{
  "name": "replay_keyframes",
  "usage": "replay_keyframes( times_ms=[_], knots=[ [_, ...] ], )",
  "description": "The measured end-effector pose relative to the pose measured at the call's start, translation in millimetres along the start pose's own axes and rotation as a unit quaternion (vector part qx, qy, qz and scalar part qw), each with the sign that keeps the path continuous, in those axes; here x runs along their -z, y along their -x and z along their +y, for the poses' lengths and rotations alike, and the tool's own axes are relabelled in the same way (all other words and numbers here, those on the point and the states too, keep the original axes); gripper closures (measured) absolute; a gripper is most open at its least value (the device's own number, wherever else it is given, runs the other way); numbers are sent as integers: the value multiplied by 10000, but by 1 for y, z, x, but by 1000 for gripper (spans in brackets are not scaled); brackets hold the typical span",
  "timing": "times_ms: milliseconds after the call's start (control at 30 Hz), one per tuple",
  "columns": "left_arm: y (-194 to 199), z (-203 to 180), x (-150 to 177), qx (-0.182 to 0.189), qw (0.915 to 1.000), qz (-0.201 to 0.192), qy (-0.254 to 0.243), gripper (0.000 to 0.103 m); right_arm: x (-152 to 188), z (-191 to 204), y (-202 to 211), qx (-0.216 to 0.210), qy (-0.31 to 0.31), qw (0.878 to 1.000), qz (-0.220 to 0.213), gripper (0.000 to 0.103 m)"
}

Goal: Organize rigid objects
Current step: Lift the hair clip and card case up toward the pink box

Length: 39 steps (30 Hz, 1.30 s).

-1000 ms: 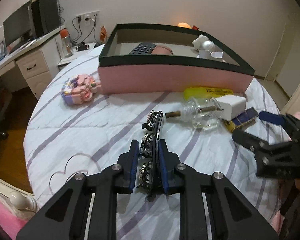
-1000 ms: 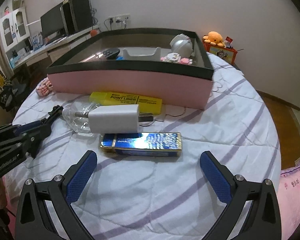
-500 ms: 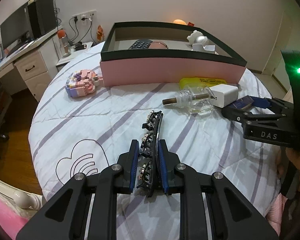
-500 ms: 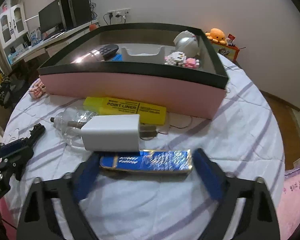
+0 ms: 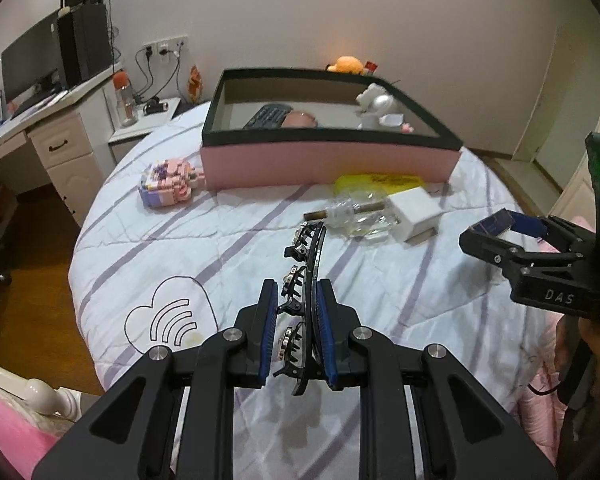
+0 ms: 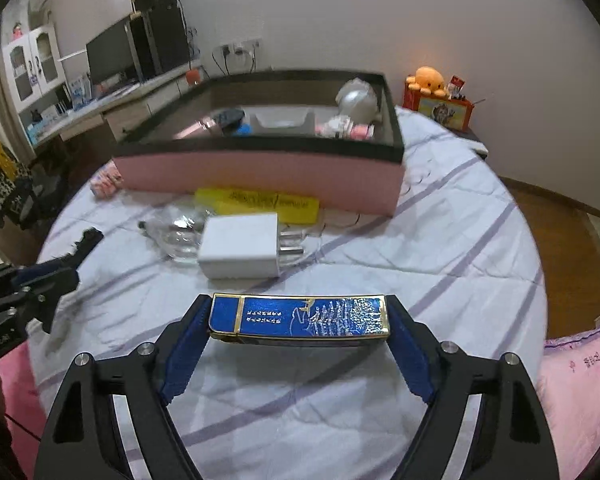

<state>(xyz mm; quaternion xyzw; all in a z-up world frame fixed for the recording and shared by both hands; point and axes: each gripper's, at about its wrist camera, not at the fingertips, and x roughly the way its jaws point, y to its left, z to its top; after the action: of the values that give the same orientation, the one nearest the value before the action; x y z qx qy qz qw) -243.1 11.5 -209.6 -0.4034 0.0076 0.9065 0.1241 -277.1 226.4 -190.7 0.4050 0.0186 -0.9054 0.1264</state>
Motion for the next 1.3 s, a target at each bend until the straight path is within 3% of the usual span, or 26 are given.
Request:
replay_keyframes(
  times_ms=[300, 500, 800, 867, 967, 1100, 1300],
  knots=[
    [38, -7, -13, 5, 9988, -494, -31, 83, -8, 9, 59, -179, 7, 9941, -1071, 19],
    [83, -18, -34, -29, 9922, -1243, -110, 83, -19, 19, 98, -103, 156, 9839, -1779, 19],
    [141, -23, -55, -590, 9701, -2353, 30, 83, -36, 34, 156, 40, 399, 9631, -2662, 19],
    [155, -21, -58, -773, 9599, -2690, 172, 83, -37, 38, 167, 237, 421, 9533, -2982, 19],
    [166, -22, -64, -838, 9526, -2918, 184, 83, -38, 41, 177, 376, 432, 9422, -3301, 19],
    [168, -25, -73, -1008, 9455, -3095, 53, 83, -45, 43, 179, 348, 432, 9384, -3411, 19],
    [156, -25, -85, -1051, 9471, -3034, -12, 83, -56, 41, 168, 239, 448, 9416, -3329, 19]
  ],
)
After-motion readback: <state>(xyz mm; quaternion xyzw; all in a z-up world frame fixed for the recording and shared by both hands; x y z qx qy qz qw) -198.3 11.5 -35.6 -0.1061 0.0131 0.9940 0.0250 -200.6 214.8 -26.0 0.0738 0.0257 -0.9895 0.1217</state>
